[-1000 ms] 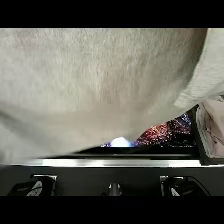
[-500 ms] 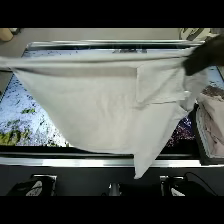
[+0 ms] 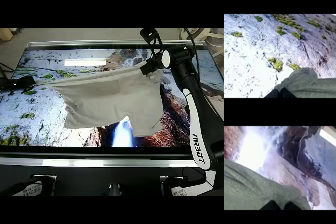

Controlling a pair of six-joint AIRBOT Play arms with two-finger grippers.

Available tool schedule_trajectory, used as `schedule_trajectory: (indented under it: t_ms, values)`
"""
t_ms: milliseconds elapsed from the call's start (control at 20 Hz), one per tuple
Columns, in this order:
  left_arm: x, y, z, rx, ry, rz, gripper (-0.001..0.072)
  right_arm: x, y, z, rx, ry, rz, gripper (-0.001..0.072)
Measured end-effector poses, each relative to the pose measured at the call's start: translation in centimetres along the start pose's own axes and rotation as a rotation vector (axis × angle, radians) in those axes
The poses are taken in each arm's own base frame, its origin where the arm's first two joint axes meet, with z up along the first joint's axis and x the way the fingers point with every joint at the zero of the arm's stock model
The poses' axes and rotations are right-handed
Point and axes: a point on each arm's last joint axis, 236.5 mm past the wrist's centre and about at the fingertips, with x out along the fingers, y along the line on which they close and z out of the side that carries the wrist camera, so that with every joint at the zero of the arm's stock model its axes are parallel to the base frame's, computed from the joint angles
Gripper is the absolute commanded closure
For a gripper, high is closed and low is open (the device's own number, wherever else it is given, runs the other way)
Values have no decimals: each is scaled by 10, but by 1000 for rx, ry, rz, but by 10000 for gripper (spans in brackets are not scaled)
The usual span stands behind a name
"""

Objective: Fold the shirts.

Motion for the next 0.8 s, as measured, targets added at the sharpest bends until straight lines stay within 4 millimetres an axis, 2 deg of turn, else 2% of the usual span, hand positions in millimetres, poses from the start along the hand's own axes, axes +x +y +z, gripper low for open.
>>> schedule_trajectory:
  t_ms: [100,200,250,300,350,400,450,500,600,650,700,800]
  values:
    - [22,-2,0,-12,17,-10,680,14,2,4,33,-28,0,687]
    - [43,-9,-10,-12,55,-23,679,31,12,-2,73,-15,30,664]
    - [53,-14,-18,-6,84,-30,671,41,21,-7,98,0,56,544]
    - [64,-21,-30,1,122,-39,544,49,31,-14,125,21,90,386]
    - [71,-27,-41,10,158,-46,296,55,40,-19,146,39,120,300]
    - [77,-34,-52,20,195,-53,141,58,45,-22,168,53,146,259]
    - [79,-37,-62,25,235,-56,141,57,46,-26,190,65,166,216]
    - [79,-35,-67,31,265,-50,154,54,36,-29,203,74,167,216]
    - [72,-18,-79,42,349,-9,181,43,1,-46,232,109,159,221]
    - [66,-5,-86,47,400,15,264,37,-20,-61,260,134,161,225]
    - [60,7,-94,44,447,35,317,32,-38,-79,291,170,170,227]
    - [48,29,-116,31,558,65,313,22,-67,-124,369,259,213,228]
